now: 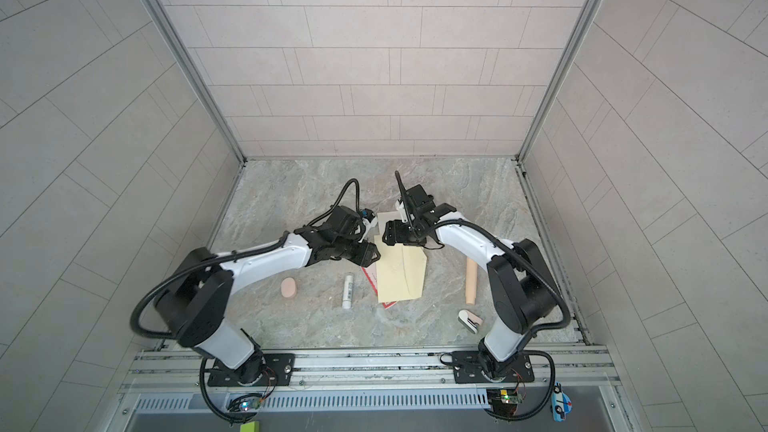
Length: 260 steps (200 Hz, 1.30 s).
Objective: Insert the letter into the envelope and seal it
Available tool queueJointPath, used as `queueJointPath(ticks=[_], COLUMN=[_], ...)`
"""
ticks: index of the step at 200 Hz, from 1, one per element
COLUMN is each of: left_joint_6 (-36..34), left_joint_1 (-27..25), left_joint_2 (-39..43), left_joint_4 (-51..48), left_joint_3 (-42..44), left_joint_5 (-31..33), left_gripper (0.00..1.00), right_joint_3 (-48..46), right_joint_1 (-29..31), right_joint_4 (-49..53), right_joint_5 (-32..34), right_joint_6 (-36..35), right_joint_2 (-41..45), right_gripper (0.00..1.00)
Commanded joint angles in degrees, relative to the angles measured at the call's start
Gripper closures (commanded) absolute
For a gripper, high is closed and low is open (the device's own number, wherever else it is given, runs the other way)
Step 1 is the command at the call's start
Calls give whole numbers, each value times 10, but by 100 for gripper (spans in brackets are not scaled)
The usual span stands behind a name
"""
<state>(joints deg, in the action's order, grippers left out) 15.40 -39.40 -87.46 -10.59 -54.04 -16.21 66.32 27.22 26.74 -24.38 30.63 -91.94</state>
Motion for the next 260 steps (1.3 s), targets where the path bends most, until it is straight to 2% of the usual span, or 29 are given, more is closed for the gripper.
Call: queueJointPath(ticks=[1,16,30,52,71,84,91,110,123,139,169,188,211,234,260], left_joint_6=[36,60,70,65,49,46,47,57,67,75,76,68,45,18,-5], left_joint_1=[-1,-5,-14,-29,-34,-35,-37,-47,-59,-73,-87,-87,-88,-88,-88], left_joint_2=[76,116,137,134,104,80,68,51,53,58,59,61,76,105,127], left_joint_4=[-55,-96,-121,-115,-94,-85,-91,-122,-141,-151,-119,-92,-60,-8,35], left_joint_3=[53,91,119,144,150,153,153,148,148,148,161,159,135,124,128], left_joint_5=[126,149,142,81,2,-23,-17,56,103,126,114,119,121,103,94], left_gripper=[40,37,33,30,27,27,27,28,33,42,64,85,100,100,100], right_joint_3=[-5,-12,-13,-9,-8,-6,-5,-7,-15,-25,-39,-51,-54,-51,-36], right_joint_1=[1,2,1,2,2,2,2,3,2,2,0,-10,-17,-17,-12], right_joint_4=[12,16,19,20,15,16,17,22,20,19,15,-1,-12,-22,-10], right_joint_5=[34,43,48,44,38,39,38,40,43,48,33,-23,-115,-213,-276], right_joint_6=[-16,-17,-18,-18,-16,-16,-18,-23,-24,-21,-26,-31,-45,-59,-78], right_joint_2=[18,25,23,10,4,3,4,9,17,25,32,36,35,36,32], right_gripper=[24,24,24,24,24,24,24,24,24,24,23,23,23,24,26])
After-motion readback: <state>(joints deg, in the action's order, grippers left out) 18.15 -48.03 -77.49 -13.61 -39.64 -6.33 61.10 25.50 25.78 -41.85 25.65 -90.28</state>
